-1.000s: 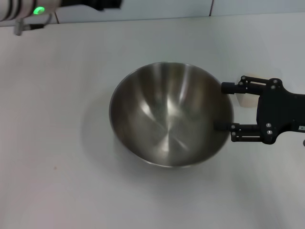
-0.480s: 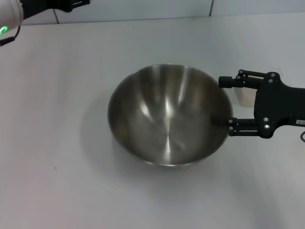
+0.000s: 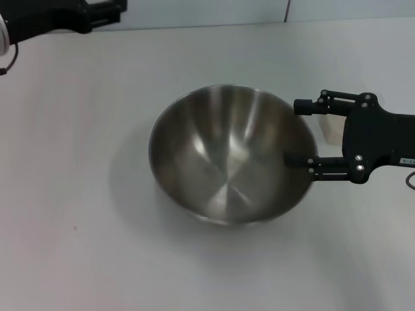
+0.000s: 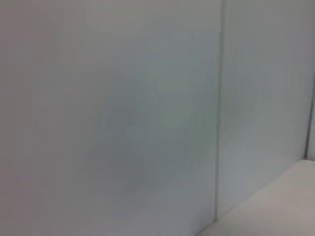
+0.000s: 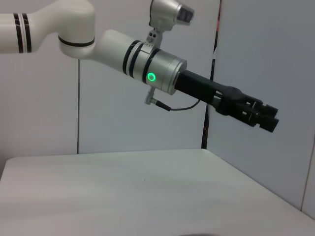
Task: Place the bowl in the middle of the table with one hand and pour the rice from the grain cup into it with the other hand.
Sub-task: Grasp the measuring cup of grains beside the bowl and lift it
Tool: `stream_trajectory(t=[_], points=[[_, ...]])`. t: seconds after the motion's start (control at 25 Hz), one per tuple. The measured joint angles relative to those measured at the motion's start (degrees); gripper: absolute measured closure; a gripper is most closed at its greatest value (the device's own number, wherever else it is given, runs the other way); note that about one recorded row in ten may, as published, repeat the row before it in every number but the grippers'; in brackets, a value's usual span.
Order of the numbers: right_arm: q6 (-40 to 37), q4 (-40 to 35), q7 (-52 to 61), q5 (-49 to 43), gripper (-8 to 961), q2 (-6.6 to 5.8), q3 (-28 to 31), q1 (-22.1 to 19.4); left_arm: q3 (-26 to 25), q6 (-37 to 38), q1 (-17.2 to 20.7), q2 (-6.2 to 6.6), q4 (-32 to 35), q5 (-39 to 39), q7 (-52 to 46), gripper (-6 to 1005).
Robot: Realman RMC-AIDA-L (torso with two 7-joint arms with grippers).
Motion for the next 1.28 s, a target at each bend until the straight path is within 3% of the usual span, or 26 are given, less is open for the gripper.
stream_trajectory(t=[0.28, 0.44, 0.56, 0.72, 0.76, 0.96, 1.12, 1.28], points=[[-0.02, 0.17, 0.18, 0.01, 168, 0.00, 0.00, 0.50, -5.67, 8.55, -2.21, 0.02, -4.73, -3.52, 1.24, 193], [0.01, 0.47, 0.21, 0.06, 168, 0.01, 0.07, 0.59, -9.60, 14.05, -2.55, 0.03, -9.62, -11.77, 5.20, 192], [0.00, 0.74, 0.35, 0.06, 168, 0.01, 0.08, 0.67, -15.40, 21.50, -4.37, 0.96, -16.68, -17.47, 7.01, 192], [-0.01, 0.80, 0.49, 0.06, 169, 0.08, 0.08, 0.61, -22.77, 33.63, -7.74, 3.58, -26.54, -19.26, 9.92, 191], [0.27, 0.84, 0.51, 0.06, 169, 0.10, 0.10, 0.44, -23.53, 35.34, -7.62, 4.35, -28.15, -18.50, 12.11, 191], [1.33, 1.77, 0.73, 0.08, 169, 0.20, 1.85, 0.33, -23.06, 37.04, -4.60, 4.85, -27.87, -13.29, 22.58, 190], [1.19, 2.85, 0.80, 1.57, 169, 0.23, 3.69, 0.07, -22.88, 40.77, -1.75, 4.21, -27.73, -11.06, 33.65, 191], [1.41, 3.97, 0.79, 2.22, 169, 0.21, 5.19, -0.21, -22.88, 42.63, -0.59, 3.40, -27.60, -9.54, 37.81, 194]])
